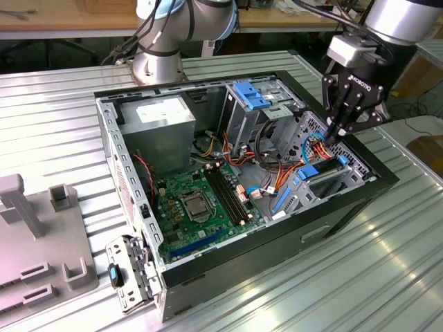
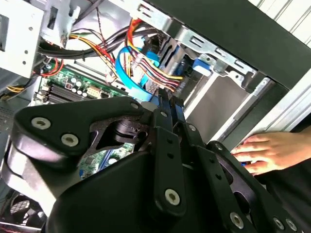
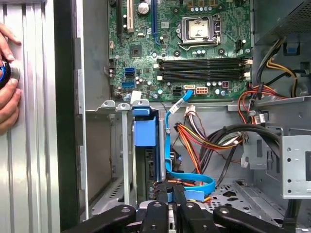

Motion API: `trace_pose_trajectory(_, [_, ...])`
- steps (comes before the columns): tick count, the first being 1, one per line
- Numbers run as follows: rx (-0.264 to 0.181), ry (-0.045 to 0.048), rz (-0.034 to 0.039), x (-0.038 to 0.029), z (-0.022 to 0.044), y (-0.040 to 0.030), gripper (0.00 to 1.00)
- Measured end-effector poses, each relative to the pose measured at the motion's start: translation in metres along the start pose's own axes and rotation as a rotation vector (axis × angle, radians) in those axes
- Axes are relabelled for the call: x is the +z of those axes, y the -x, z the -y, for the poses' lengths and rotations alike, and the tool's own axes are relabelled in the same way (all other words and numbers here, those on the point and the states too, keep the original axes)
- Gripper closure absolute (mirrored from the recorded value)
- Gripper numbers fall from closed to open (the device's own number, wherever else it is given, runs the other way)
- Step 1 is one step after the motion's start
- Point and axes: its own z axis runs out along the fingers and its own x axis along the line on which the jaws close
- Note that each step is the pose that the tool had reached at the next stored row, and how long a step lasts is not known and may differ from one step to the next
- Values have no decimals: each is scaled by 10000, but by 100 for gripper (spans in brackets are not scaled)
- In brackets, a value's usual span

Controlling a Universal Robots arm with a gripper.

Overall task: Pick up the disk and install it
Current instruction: 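Insert the second disk wire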

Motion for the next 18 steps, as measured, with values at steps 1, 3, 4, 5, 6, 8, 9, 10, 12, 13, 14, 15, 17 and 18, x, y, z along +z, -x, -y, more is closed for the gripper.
trace_pose_trajectory(1, [-1,1,43,9,-1,-27,84])
trace_pose_trajectory(3, [-3,4,196,22,-13,-65,84])
trace_pose_trajectory(4, [-14,8,481,30,-31,-90,84])
trace_pose_trajectory(5, [-31,-24,602,46,-45,-129,84])
trace_pose_trajectory(6, [-42,-119,605,55,-50,-159,84])
trace_pose_trajectory(8, [-94,-433,641,106,-128,-216,84])
trace_pose_trajectory(9, [-109,-484,643,122,-147,-227,84])
trace_pose_trajectory(10, [-118,-509,644,130,-159,-232,84])
trace_pose_trajectory(12, [-172,-648,648,165,-210,-237,84])
trace_pose_trajectory(13, [-190,-721,651,173,-221,-236,84])
trace_pose_trajectory(14, [-215,-811,655,180,-228,-236,84])
trace_pose_trajectory(15, [-233,-896,655,182,-233,-237,84])
trace_pose_trajectory(17, [-233,-916,657,182,-233,-236,84])
trace_pose_trajectory(18, [-233,-916,658,183,-234,-236,84])
